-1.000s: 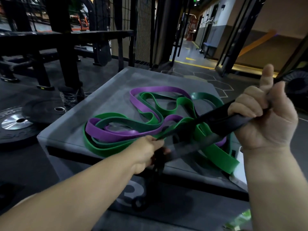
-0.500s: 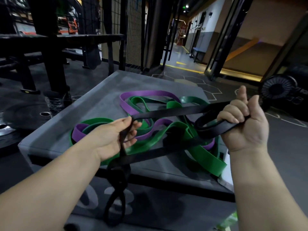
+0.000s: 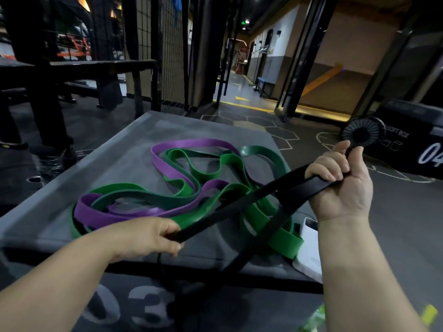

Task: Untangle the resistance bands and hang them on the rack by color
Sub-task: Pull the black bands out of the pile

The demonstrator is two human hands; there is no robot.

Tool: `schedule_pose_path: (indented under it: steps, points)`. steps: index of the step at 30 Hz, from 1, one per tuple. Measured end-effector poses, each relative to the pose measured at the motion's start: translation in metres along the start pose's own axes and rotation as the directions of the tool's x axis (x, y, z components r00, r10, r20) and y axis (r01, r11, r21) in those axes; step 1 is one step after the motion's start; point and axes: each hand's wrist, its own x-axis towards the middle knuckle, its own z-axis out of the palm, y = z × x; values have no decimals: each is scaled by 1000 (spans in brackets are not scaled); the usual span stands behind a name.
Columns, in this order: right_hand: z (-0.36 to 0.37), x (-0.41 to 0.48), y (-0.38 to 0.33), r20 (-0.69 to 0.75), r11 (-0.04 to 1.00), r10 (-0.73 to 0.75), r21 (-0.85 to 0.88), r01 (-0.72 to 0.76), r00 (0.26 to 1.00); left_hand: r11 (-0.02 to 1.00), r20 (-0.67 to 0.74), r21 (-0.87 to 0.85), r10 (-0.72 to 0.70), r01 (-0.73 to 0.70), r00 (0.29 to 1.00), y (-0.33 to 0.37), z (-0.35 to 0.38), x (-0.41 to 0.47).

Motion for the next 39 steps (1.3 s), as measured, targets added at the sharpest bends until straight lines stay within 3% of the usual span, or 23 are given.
schedule_pose_path:
  steps: [5,8,12,14,17,20,23,26,30,32,35,39]
  points:
    - [12,-3,-5,-52,995,-89,-60,86,995,989,2,-143,47,-46,999,0,5,6]
    - [17,-4,-9,-83,987,-145,-77,139,986,917,-12,-371,153,-146,988,-4,13,9]
    - [20,-5,-11,-133,974,-207,-124,190,969,852,-44,-501,149,-151,988,-6,25,18]
    - [20,-5,-10,-156,968,-225,-151,202,962,845,-45,-514,143,-146,989,6,28,13]
    - [18,-6,-5,-200,960,-236,-197,197,951,899,74,-407,209,-162,975,27,30,-1]
    - [17,-6,6,-241,933,-216,-335,128,946,912,70,-346,259,-220,963,41,29,-11]
    - [17,-8,27,-311,822,-145,-566,-60,939,856,-45,-387,354,-343,934,55,26,-19]
    - [16,-19,59,-354,621,-17,-737,-268,935,750,-152,-535,367,-389,918,64,22,-24]
    - [8,-38,100,-295,418,156,-845,-334,943,675,-211,-595,394,-437,895,75,23,-30]
    - [7,-45,114,-266,321,221,-889,-327,938,703,-223,-542,407,-459,886,75,21,-32]
    - [11,-51,123,-228,337,333,-878,-341,915,771,-265,-424,397,-476,879,74,14,-34]
    - [10,-53,126,-157,169,437,-953,-252,886,879,-406,-224,309,-421,860,73,5,-34]
